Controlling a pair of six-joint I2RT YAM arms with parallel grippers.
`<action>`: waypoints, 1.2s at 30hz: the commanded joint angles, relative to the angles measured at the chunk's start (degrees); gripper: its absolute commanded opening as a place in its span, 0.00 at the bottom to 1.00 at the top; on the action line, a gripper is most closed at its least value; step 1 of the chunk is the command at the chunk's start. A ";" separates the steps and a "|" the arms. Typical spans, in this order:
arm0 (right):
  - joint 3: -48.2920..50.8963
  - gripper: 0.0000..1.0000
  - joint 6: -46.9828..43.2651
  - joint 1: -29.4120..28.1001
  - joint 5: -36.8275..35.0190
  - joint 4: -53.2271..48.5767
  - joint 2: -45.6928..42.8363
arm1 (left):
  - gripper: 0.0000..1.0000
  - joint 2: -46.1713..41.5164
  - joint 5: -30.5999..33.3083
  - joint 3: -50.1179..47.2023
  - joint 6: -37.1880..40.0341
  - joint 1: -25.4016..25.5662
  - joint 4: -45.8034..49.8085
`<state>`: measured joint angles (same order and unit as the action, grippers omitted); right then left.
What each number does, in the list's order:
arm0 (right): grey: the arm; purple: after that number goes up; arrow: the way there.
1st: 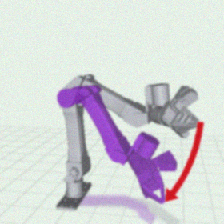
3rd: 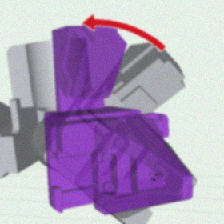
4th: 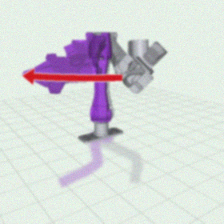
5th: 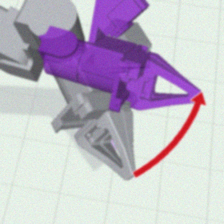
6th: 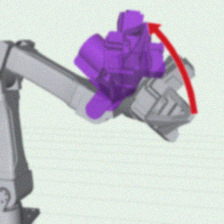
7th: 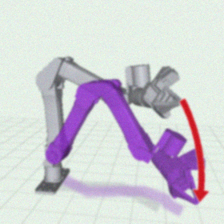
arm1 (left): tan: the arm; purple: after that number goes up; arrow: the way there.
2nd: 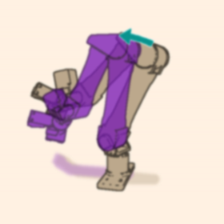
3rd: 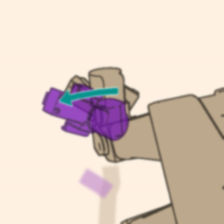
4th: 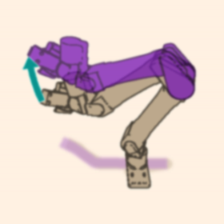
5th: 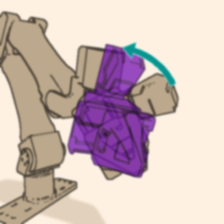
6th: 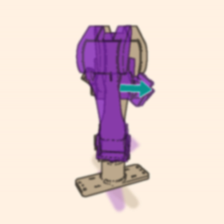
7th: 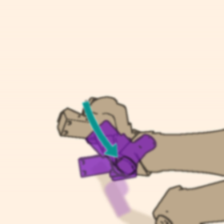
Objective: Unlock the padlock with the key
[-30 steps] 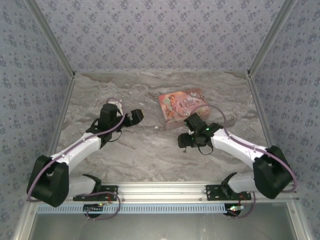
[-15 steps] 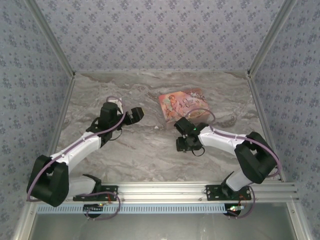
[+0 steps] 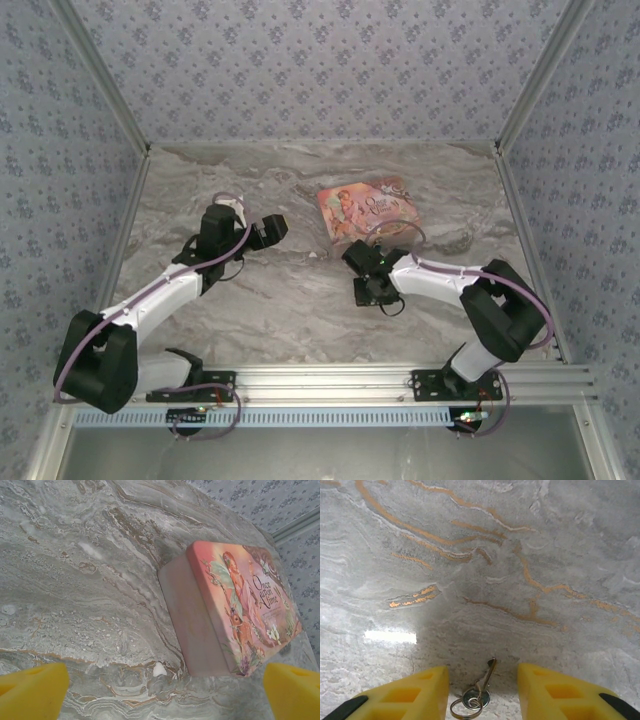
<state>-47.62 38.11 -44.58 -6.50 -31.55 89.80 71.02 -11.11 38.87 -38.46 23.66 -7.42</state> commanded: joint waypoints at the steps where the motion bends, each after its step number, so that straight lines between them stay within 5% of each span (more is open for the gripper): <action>1: 0.19 0.39 1.64 -1.01 -0.03 -2.20 0.22 | 0.99 -1.02 0.66 2.18 0.80 0.42 1.18; 36: 4.36 0.30 5.74 -3.02 0.35 -4.07 -3.69 | 0.99 -2.03 2.02 1.34 1.12 0.42 1.89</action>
<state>-44.51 42.24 -47.00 -6.83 -31.66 86.89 70.50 -9.61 38.87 -38.04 23.77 -5.96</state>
